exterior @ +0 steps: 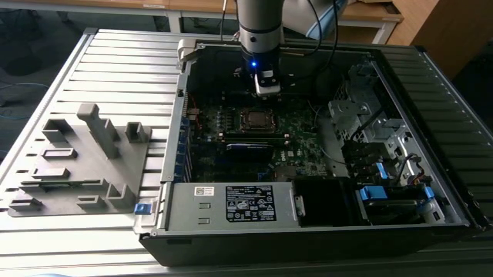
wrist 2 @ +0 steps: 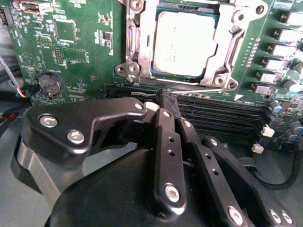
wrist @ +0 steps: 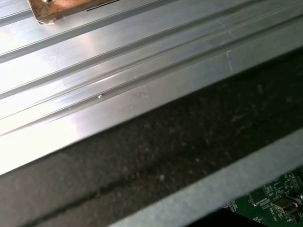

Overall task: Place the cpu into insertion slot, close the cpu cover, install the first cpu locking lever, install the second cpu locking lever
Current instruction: 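Install the first cpu locking lever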

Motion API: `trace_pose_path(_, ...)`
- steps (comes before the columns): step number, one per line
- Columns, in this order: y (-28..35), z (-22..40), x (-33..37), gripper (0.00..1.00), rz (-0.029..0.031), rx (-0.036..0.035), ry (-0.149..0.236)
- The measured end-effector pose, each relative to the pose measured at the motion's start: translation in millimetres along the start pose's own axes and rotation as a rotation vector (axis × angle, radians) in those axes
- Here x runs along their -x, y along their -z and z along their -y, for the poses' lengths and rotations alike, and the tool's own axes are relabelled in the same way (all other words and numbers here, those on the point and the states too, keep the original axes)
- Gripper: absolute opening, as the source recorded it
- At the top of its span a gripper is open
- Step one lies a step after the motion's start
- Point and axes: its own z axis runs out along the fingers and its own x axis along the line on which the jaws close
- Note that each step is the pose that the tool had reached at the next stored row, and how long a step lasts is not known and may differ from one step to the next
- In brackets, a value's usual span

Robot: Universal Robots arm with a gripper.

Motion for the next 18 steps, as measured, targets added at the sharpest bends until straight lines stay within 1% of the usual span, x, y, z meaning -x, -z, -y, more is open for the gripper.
trace_pose_path(5,-0.5,0.0,-0.1,0.11,0.001,-0.0012,0.0)
trace_pose_path(8,-0.5,-0.1,-0.1,0.11,0.0003,0.0001,0.0)
trace_pose_path(13,-1.3,-1.1,2.1,0.11,0.0008,-0.0006,0.0)
trace_pose_path(16,-1.7,-1.1,2.1,0.11,0.0023,-0.0033,-0.001)
trace_pose_path(18,-2.3,-0.9,2.0,0.11,0.0049,-0.0033,-0.001)
